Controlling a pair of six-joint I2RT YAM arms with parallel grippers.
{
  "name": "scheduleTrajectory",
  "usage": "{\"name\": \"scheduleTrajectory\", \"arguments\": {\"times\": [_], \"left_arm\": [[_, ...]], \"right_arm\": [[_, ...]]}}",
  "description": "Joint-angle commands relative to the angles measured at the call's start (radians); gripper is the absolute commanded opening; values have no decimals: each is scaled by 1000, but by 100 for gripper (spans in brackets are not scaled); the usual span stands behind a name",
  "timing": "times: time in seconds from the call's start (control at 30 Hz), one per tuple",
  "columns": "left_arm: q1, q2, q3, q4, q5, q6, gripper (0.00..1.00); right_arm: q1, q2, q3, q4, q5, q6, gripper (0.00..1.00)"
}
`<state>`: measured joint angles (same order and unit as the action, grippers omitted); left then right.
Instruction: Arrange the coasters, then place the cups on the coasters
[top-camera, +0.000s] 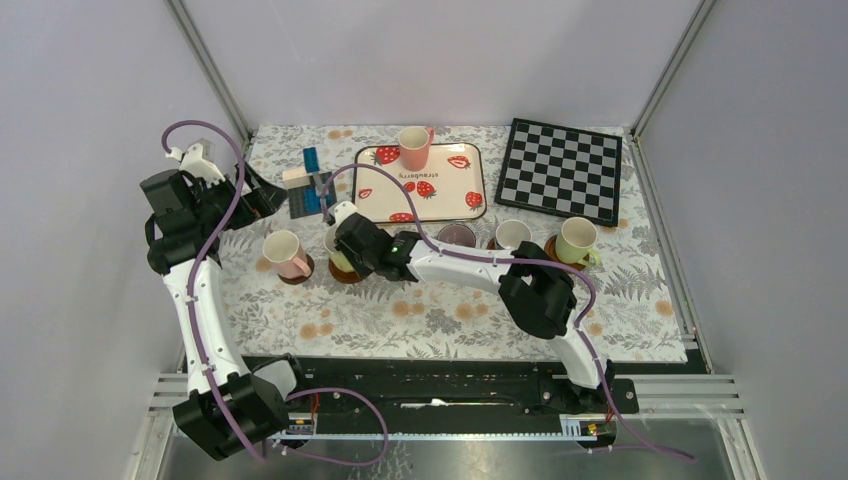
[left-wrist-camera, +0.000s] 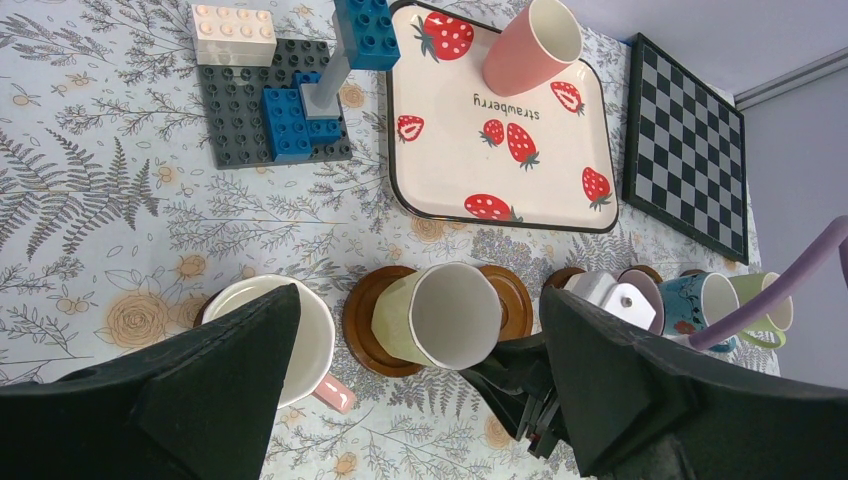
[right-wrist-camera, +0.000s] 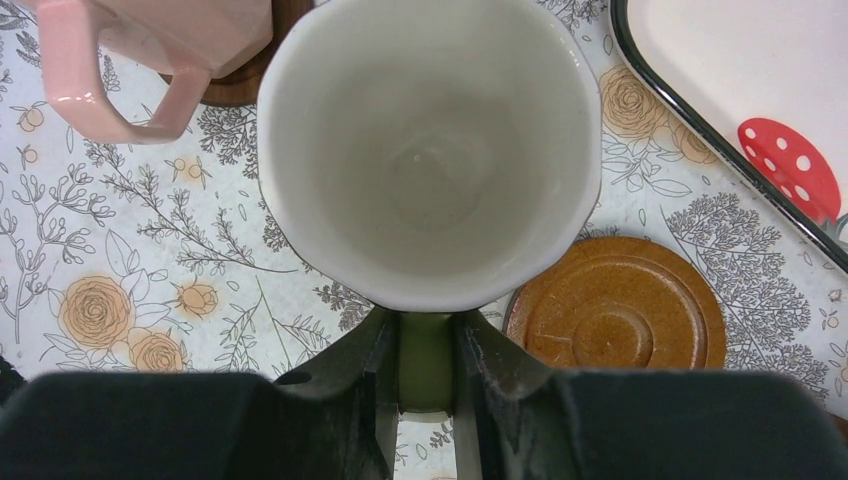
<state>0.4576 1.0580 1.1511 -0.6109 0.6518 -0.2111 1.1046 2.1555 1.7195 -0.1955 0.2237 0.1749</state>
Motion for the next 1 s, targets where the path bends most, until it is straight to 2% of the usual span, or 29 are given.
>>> {"name": "scheduleTrajectory", "arguments": {"times": [0.0, 0.17, 0.37, 0.77, 0.83, 0.97], "left_arm": [[5, -3, -1, 42, 23, -7, 99], [6, -2, -2, 43, 24, -5, 99], [6, -2, -2, 43, 26, -5, 99], [5, 2, 2, 42, 27, -5, 99], [5, 2, 1, 43, 26, -5, 99], [6, -1, -1, 43, 26, -4, 99]], "right_arm": [[9, -54, 79, -9, 28, -21, 3], [10, -49, 92, -21, 29, -26, 1], [9, -51, 51, 11, 29, -29, 5], [9, -46, 12, 16, 4, 35, 6], [11, -46, 8, 16, -3, 40, 8], [14, -44, 10, 14, -7, 39, 19]]}}
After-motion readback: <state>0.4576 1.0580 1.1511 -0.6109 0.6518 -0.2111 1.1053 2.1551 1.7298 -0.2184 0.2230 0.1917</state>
